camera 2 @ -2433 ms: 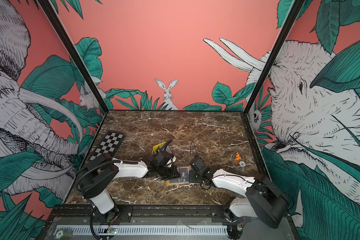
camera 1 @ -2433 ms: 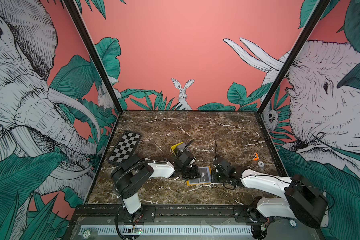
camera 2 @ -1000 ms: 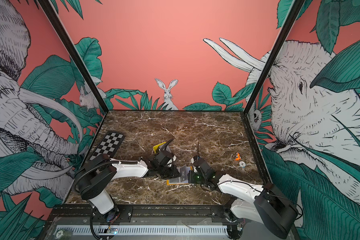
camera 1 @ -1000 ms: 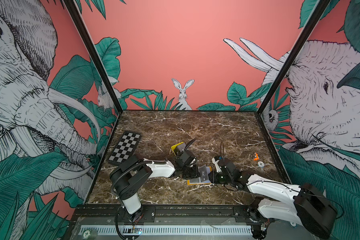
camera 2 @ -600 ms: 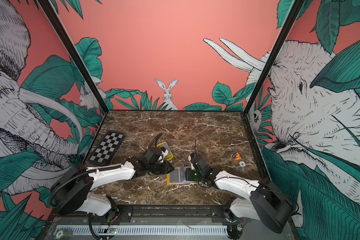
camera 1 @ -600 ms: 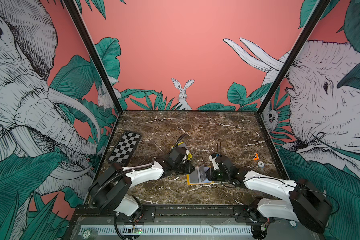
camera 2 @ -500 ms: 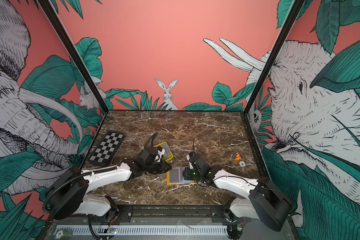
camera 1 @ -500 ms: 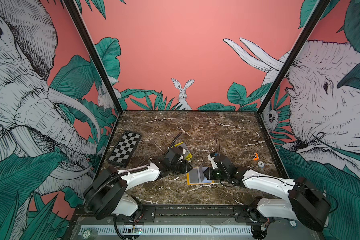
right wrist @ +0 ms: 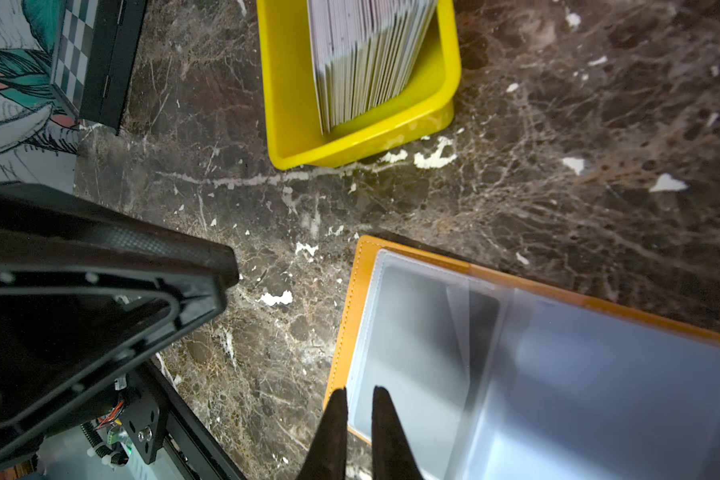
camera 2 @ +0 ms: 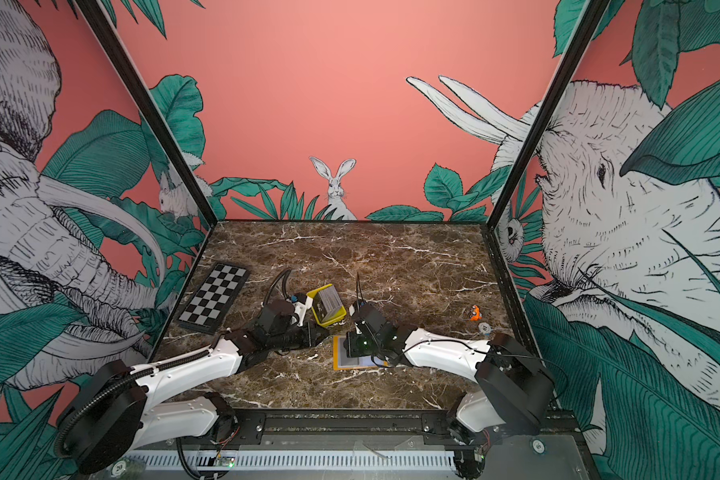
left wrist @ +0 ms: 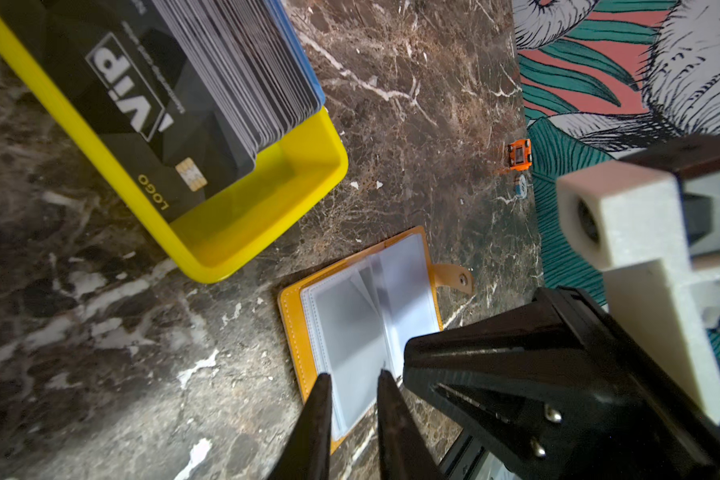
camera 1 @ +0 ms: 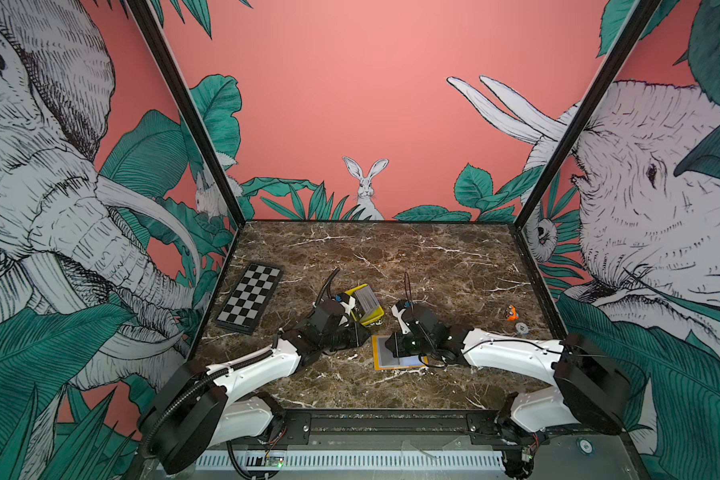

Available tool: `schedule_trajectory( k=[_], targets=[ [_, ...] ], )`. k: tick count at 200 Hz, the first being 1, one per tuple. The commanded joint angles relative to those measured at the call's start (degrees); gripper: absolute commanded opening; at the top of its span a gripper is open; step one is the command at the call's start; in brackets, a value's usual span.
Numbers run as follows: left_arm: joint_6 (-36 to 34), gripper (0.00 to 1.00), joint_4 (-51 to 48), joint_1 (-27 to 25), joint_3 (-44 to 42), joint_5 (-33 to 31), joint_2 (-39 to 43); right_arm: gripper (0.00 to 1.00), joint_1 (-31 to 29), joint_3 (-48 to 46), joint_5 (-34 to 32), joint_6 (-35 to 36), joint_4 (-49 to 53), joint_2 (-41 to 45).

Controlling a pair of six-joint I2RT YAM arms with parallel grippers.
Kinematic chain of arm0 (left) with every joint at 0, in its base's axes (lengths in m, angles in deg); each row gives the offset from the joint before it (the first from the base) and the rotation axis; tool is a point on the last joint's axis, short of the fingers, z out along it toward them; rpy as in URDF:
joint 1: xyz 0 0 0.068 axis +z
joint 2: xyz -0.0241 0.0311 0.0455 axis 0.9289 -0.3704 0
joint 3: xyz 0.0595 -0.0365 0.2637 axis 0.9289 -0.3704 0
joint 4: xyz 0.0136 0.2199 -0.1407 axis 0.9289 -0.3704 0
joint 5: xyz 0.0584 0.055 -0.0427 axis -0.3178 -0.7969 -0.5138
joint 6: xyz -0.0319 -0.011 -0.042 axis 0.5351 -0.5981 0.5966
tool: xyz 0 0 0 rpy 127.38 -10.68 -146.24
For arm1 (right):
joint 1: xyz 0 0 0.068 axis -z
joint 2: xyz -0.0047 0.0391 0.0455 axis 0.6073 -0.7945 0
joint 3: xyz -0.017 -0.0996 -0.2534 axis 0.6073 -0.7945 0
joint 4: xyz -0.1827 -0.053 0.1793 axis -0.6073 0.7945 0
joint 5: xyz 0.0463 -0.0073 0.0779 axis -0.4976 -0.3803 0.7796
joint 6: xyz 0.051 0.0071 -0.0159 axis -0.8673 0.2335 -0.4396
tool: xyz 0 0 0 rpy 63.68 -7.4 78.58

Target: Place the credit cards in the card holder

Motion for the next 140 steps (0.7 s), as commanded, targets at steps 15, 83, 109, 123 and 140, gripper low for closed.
schedule_trajectory(
  k=[15, 83, 109, 123, 140],
  targets=[
    [-2.13, 0.23, 0.54, 0.49, -0.83, 1.73, 1.97, 0.14, -0.54, 0.34, -7.14, -1.56, 4.98, 4.39],
    [-7.63, 0.23, -6.54, 1.13, 3.97, 1.34, 0.6, 0.27, 0.43, 7.97, -13.99, 6.23, 12.8, 6.18],
    [-6.86, 0.24, -4.6, 2.7, 4.99, 2.38, -0.77, 0.37, 2.81, 12.92, -12.46, 10.34, 14.18, 3.33],
    [-6.83, 0.24, -3.89, 3.21, 5.58, 2.15, -1.5, 0.44, 4.52, 15.12, -10.22, 12.83, 14.03, 1.5],
    [-6.13, 0.24, -1.0, 4.44, 5.3, 2.64, -2.49, 0.51, 6.43, 17.25, -8.41, 14.99, 13.67, -1.0]
  ],
)
